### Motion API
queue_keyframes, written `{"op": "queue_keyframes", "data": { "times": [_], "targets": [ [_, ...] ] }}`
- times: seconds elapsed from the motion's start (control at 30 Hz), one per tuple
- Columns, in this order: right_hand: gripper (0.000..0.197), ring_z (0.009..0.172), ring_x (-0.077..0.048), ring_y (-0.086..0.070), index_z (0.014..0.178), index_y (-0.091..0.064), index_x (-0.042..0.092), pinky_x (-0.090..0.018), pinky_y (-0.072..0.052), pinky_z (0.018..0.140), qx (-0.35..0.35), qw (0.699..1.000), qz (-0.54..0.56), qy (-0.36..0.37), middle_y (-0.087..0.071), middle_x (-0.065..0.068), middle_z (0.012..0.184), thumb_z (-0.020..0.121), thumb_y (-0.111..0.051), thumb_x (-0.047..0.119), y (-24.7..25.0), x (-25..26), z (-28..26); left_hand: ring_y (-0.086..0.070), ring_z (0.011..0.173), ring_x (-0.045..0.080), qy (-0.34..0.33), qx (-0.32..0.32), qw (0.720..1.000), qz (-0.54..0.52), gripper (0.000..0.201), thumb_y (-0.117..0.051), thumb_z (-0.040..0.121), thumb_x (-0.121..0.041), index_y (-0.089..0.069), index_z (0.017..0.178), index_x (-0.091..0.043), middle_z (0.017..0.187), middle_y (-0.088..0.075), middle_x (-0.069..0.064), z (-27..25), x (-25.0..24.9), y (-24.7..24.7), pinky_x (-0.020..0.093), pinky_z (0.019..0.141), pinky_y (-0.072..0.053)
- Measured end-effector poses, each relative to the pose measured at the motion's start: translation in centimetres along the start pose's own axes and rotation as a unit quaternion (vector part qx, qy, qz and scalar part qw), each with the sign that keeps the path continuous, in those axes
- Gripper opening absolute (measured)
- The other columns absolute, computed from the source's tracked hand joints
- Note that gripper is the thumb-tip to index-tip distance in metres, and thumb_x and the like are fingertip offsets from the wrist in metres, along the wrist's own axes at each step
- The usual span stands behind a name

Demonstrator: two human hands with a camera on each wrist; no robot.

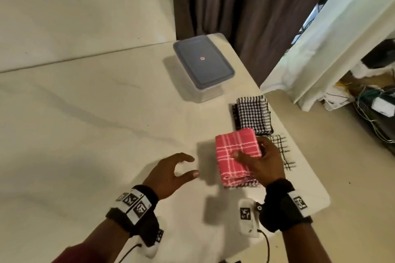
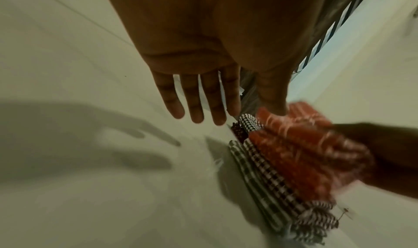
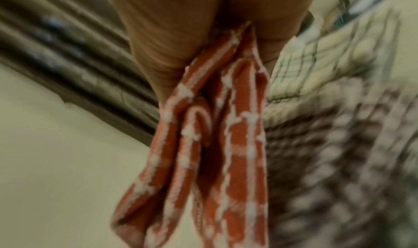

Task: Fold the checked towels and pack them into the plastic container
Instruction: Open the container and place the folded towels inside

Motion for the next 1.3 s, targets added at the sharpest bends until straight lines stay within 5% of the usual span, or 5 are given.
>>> {"op": "queue_keyframes", "data": {
  "times": [0.13, 0.73, 0.9, 1.07, 1.3],
  "targets": [
    [0.070, 0.092, -0.017, -0.050, 0.109, -0.050, 0.020, -0.035, -0.046, 0.082, -0.021, 0.972, -0.233, 0.011, -0.052, -0.003, 0.109, 0.052, -0.086, 0.037, 1.0, -2.7, 1.9, -0.062, 0.093, -0.002, 0.027, 0.070, 0.997, -0.028, 0.030, -0.076, 0.072, -0.045, -0.067, 0.096, -0.029, 0.095, -0.071, -0.016, 2.4, -2.4, -2.3, 0.004, 0.075, -0.039],
    [0.090, 0.126, -0.029, -0.041, 0.137, -0.040, 0.021, -0.047, -0.037, 0.106, 0.105, 0.970, -0.136, 0.172, -0.042, -0.008, 0.138, 0.063, -0.086, 0.040, -6.0, 14.2, 21.4, -0.059, 0.098, 0.019, 0.146, -0.049, 0.985, -0.083, 0.055, -0.039, 0.097, -0.047, -0.030, 0.146, -0.022, 0.134, -0.051, 0.001, 14.1, -5.3, 6.3, 0.029, 0.086, -0.043],
    [0.074, 0.128, -0.022, -0.044, 0.136, -0.045, 0.027, -0.040, -0.040, 0.105, 0.100, 0.991, 0.090, 0.022, -0.047, -0.002, 0.132, 0.072, -0.081, 0.035, -7.0, 12.0, 26.8, -0.039, 0.135, 0.024, 0.155, 0.006, 0.988, 0.018, 0.059, -0.028, 0.099, -0.049, -0.011, 0.151, -0.028, 0.156, -0.025, 0.003, 16.8, -4.2, 6.3, 0.039, 0.113, -0.027],
    [0.079, 0.105, -0.024, -0.056, 0.143, -0.040, 0.015, -0.017, -0.055, 0.070, 0.142, 0.987, 0.043, 0.057, -0.054, -0.005, 0.121, 0.075, -0.080, 0.023, -9.6, 11.7, 26.3, -0.048, 0.126, 0.023, 0.145, -0.010, 0.985, -0.093, 0.058, -0.029, 0.101, -0.041, -0.001, 0.150, -0.030, 0.156, -0.022, -0.002, 18.2, -4.1, 6.6, 0.035, 0.110, -0.031],
    [0.100, 0.121, -0.024, -0.053, 0.147, -0.031, 0.025, -0.044, -0.047, 0.100, 0.183, 0.977, 0.040, 0.100, -0.052, -0.004, 0.138, 0.064, -0.087, 0.036, -16.6, 12.0, 16.6, -0.061, 0.090, 0.022, 0.156, -0.210, 0.949, -0.177, 0.044, -0.044, 0.100, -0.023, -0.038, 0.142, -0.017, 0.132, -0.055, 0.018, 9.9, 1.5, 12.7, 0.023, 0.076, -0.049]
  ]
}}
Point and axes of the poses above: each hand's wrist, its own z-axis towards the middle knuckle, its own y-axis out of the back of the hand, x = y × z, the point moved 9 cm from there along z, towards the middle knuckle
